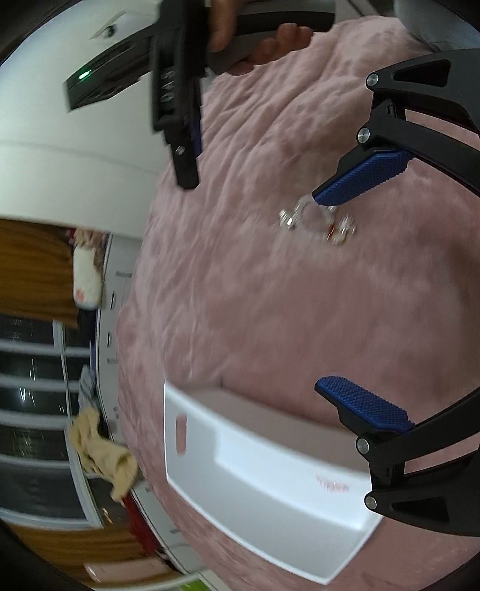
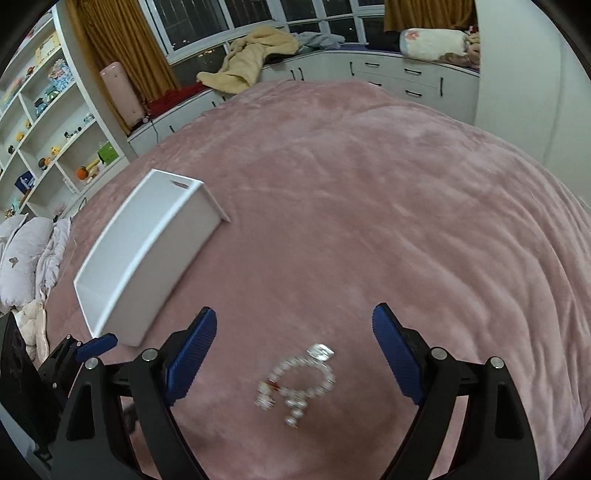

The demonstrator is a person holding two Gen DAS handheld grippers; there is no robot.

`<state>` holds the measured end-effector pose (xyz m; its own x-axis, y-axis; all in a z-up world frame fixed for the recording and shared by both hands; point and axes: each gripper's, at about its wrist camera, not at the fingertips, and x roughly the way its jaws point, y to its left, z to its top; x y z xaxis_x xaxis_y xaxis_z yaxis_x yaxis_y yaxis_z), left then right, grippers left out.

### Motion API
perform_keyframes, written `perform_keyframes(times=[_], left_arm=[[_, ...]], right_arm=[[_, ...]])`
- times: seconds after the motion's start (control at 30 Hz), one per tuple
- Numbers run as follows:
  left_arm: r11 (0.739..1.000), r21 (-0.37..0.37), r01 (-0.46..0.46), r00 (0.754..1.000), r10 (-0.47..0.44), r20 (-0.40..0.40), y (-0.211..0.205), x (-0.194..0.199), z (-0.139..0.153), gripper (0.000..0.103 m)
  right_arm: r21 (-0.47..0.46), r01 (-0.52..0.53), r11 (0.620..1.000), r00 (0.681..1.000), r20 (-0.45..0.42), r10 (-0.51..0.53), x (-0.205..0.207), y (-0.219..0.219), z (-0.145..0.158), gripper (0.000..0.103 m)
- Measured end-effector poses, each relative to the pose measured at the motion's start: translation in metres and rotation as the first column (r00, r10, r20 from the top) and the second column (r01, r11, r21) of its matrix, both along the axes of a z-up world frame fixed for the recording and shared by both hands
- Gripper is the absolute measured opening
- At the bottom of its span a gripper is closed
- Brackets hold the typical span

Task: Organize jewelry
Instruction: 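Move both tools back to the white bead bracelet, then grasp the bracelet's silver heart charm with the right tool while the left tool grasps the silver flower charm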

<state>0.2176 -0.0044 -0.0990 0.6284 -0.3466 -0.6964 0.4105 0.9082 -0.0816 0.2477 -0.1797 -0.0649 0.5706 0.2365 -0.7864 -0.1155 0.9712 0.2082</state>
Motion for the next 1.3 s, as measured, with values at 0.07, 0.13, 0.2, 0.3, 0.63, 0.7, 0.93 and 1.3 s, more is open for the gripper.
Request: perform_keyframes(times=[0.07, 0.13, 0.2, 0.3, 0.63, 0.7, 0.93, 1.3], left_arm=[[0.999, 0.022, 0.032, 0.999, -0.032, -0.001, -0.017, -0.005, -0.009, 0.095], [0.998, 0.033, 0.053, 0.999, -0.053, -0.008, -0.029, -0.007, -0.017, 0.095], [0.997, 0.045, 0.066, 0.998, -0.065, -0.018, -0.04, -0.009, -0.027, 0.095], [0.996, 0.059, 0.074, 0.997, -0.071, -0.039, -0.052, -0.006, -0.042, 0.095], [0.991, 0.112, 0.069, 0.994, -0.059, -0.095, -0.075, 0.017, -0.088, 0.082], [0.99, 0.12, 0.078, 0.992, -0.066, -0.104, -0.081, 0.019, -0.095, 0.078], [0.989, 0.12, 0.088, 0.988, -0.071, -0.133, -0.09, 0.023, -0.113, 0.063], [0.995, 0.066, 0.08, 0.983, -0.067, -0.173, -0.083, 0.025, -0.112, 0.022]], right_arm=[[-0.009, 0.007, 1.0, 1.0, -0.007, -0.007, -0.005, -0.007, -0.008, 0.085], [-0.012, 0.016, 1.0, 1.0, -0.013, -0.017, -0.009, -0.016, -0.018, 0.085], [0.001, 0.027, 1.0, 0.999, -0.02, -0.027, -0.011, -0.02, -0.028, 0.084], [0.022, 0.031, 0.999, 0.999, -0.038, -0.031, -0.01, -0.027, -0.046, 0.079], [-0.01, -0.034, 0.999, 0.994, -0.103, 0.033, 0.008, -0.02, -0.106, 0.069], [-0.009, -0.038, 0.999, 0.994, -0.106, 0.037, 0.012, -0.019, -0.113, 0.063], [0.003, -0.063, 0.998, 0.993, -0.096, 0.063, 0.023, -0.007, -0.13, 0.048], [-0.003, -0.072, 0.997, 0.995, -0.068, 0.071, 0.024, -0.009, -0.131, 0.017]])
